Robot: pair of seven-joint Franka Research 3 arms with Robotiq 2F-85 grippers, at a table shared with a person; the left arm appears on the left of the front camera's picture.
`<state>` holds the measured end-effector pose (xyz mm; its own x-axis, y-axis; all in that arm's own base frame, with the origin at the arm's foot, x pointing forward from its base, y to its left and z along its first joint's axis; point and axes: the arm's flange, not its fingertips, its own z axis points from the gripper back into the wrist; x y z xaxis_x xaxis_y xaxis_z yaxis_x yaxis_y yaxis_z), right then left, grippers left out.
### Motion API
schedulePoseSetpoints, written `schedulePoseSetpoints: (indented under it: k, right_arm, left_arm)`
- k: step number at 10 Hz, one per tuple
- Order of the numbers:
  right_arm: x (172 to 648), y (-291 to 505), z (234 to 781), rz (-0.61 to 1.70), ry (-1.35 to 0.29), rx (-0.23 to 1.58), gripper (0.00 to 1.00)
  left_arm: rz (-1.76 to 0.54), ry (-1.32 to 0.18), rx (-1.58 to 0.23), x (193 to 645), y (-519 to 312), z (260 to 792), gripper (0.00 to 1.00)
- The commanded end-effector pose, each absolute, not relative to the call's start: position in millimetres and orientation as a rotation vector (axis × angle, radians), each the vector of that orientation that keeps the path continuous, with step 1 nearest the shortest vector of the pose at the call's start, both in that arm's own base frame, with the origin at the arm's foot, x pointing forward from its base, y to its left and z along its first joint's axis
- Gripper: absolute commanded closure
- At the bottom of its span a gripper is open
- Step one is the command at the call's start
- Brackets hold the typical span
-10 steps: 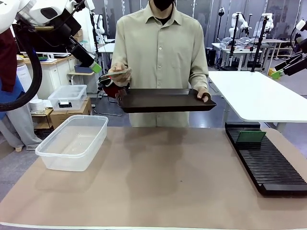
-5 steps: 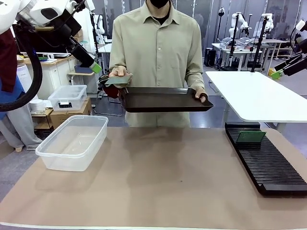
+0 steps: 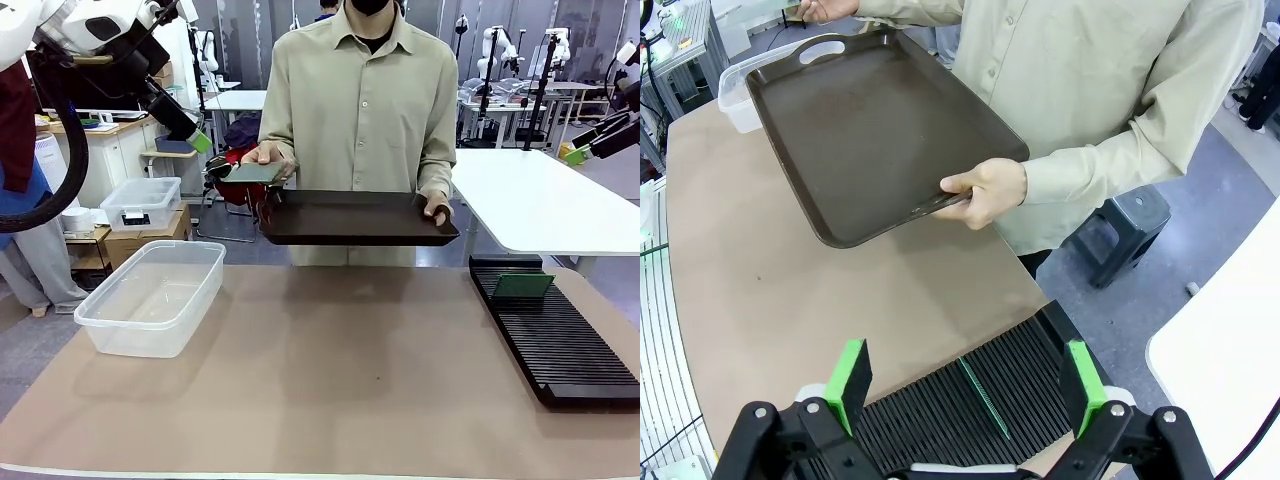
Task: Sort PCBs into racks and boxes based on the side picked up.
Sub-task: Pick up the Blank PCB handed by the Human.
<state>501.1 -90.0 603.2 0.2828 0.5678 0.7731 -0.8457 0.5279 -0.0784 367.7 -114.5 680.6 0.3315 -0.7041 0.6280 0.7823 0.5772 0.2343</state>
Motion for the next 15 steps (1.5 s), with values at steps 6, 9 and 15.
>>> schedulePoseSetpoints:
  k: [6,9,15]
  right_arm:
    - [501.2,-87.6,603.3,0.982,-0.845,0.387,0.0]
    - [501.2,-87.6,603.3,0.982,-0.845,0.387,0.0]
    - [501.2,-87.6,603.3,0.982,-0.845,0.387,0.0]
  left_arm:
    - [-0.974,-0.757,-0.118,367.7,-114.5,680.6,0.0]
    - [-0.611,-0.585,-0.37,402.4,-96.7,680.7,0.0]
    - [-0.348,-0.468,-0.719,467.5,-66.0,617.2,0.0]
